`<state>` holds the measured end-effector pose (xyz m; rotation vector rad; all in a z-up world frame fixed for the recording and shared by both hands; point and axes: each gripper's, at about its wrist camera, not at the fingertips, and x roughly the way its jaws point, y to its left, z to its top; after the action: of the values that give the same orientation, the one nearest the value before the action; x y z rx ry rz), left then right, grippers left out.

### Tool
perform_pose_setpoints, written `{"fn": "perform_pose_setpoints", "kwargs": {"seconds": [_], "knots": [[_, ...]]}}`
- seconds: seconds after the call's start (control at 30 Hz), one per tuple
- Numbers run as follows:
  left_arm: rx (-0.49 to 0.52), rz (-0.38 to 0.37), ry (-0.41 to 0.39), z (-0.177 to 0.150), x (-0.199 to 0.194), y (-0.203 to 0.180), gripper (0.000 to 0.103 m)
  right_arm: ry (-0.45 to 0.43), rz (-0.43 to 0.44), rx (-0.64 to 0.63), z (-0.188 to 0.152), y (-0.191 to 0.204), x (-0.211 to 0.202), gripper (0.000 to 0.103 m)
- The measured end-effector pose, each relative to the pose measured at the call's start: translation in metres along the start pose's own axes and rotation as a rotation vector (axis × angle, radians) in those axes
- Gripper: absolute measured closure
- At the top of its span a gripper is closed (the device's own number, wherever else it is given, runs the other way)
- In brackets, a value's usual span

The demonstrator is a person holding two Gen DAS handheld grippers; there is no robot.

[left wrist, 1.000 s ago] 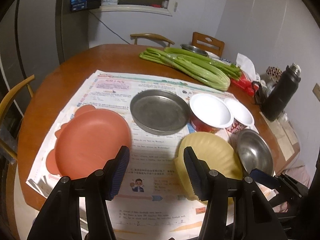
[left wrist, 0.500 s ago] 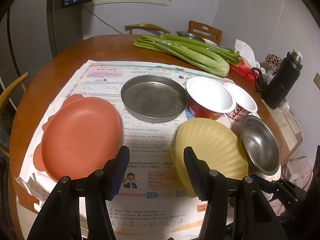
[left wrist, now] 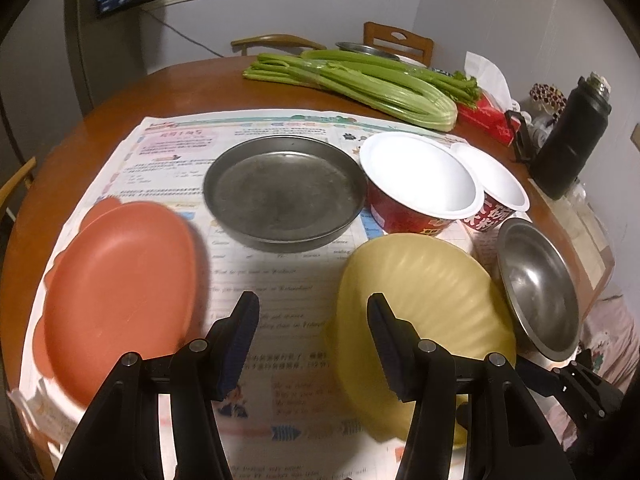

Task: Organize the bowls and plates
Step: 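Move the left gripper to the yellow shell plate rim and grasp it, then lift the yellow shell plate with the left gripper toward the orange plate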

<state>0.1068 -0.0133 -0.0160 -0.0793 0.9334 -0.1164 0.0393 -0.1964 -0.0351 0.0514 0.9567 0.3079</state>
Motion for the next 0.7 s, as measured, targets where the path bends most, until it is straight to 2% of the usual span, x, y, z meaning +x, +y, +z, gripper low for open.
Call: {"fn": "perform_pose_setpoints", "kwargs": {"seconds": [0.33, 0.5, 0.7], "knots": [[0.032, 0.011, 0.008, 0.009, 0.025, -0.008, 0.045, -0.021, -0.043, -0.043, 0.004, 0.010, 0.011, 0.041], [0.027, -0.020, 0.025, 0.007, 0.033, -0.007, 0.045, -0.029, -0.048, -0.062, 0.007, 0.015, 0.015, 0.041], [0.022, -0.034, 0.012, 0.006, 0.037, -0.004, 0.061, -0.027, -0.046, -0.094, 0.009, 0.024, 0.021, 0.041]]}}
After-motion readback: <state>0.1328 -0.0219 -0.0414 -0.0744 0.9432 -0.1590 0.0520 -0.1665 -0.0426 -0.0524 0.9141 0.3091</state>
